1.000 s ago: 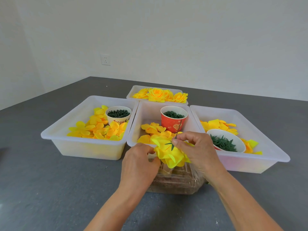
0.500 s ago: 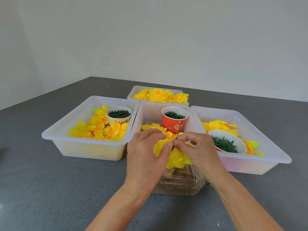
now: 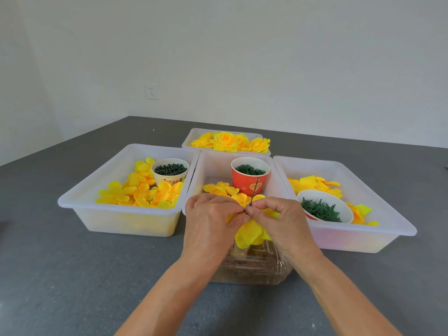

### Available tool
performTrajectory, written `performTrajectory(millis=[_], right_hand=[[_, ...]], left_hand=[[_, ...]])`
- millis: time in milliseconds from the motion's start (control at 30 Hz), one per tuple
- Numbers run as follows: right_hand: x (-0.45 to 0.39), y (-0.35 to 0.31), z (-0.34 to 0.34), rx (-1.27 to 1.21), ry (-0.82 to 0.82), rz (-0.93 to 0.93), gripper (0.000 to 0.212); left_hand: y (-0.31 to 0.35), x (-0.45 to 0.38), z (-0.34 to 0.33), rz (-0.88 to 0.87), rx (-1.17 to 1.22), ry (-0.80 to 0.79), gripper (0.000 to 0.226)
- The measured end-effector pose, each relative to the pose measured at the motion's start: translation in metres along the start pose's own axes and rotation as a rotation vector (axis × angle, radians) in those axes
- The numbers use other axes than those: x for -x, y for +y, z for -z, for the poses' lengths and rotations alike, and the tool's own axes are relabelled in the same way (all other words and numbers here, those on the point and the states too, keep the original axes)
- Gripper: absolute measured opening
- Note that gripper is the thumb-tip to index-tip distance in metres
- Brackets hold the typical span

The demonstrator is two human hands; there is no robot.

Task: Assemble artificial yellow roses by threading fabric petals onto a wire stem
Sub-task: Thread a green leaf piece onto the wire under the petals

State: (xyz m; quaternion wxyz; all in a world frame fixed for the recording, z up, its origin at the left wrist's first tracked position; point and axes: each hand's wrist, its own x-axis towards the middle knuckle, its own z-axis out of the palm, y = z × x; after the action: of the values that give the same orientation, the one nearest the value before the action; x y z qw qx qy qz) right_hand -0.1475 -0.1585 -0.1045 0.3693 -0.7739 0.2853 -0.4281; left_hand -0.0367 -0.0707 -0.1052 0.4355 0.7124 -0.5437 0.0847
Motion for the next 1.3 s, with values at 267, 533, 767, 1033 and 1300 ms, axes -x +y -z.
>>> performTrajectory(millis=[267,533,767,1033,1300], right_hand=[[-0.003,-0.009,0.002,-0.071,-0.033,-0.056,0.024],[-0.009,-0.016,0.007,-0.141,0.004,-0.055,0.030],[-0.020,-0.021,0.009,-0.133,0.017,-0.071,0.022],[-0.022,-0.028,0.012,-0.137,0.032,-0.061,0.019],[-0.019,-0.028,0.016,-0.100,-0.019,-0.050,0.020]], left_hand=[[-0.011,0.018,0.005,0.281,0.183,0.158,0.036],[-0.015,0.020,-0.004,0.404,0.256,0.032,0.040],[-0.007,0.009,-0.008,0.425,0.446,-0.133,0.025],[-0.008,0.002,-0.016,0.460,0.770,-0.096,0.018],[-0.016,0.001,-0.019,0.364,0.792,-0.159,0.019]])
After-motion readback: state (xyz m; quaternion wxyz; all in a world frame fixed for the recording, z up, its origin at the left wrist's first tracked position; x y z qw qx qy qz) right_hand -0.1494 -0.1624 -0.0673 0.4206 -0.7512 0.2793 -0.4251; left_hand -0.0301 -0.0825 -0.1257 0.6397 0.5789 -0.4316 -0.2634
